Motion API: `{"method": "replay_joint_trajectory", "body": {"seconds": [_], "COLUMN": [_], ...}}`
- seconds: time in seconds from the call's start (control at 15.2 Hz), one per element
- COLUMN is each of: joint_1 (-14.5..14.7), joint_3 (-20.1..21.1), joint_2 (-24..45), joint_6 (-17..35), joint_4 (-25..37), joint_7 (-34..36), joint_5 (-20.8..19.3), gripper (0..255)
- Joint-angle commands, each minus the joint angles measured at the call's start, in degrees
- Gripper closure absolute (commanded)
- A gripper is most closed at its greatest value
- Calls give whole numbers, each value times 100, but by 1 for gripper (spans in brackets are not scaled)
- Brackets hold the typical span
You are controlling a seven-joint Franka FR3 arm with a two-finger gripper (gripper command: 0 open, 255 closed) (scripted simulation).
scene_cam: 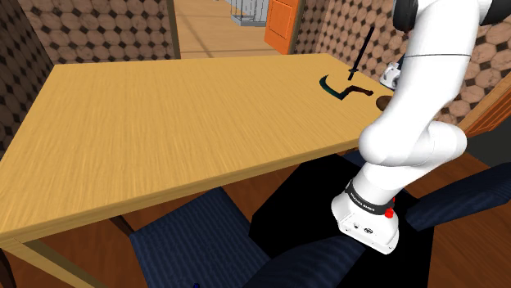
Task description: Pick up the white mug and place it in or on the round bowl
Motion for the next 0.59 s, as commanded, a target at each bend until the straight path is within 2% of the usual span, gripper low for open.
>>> {"method": "replay_joint_trajectory", "body": {"seconds": [0.0, 0.13, 0.2, 0.53], "joint_1": [-446, -869, -941, -877], "joint_3": [61, 125, 140, 171], "joint_2": [354, 655, 705, 756], "joint_6": [-256, -472, -509, -167], "joint_4": [493, 939, 1017, 685], "joint_7": [-254, -462, -492, -581], "joint_5": [198, 351, 374, 428], "gripper": [255, 255, 255, 255]}}
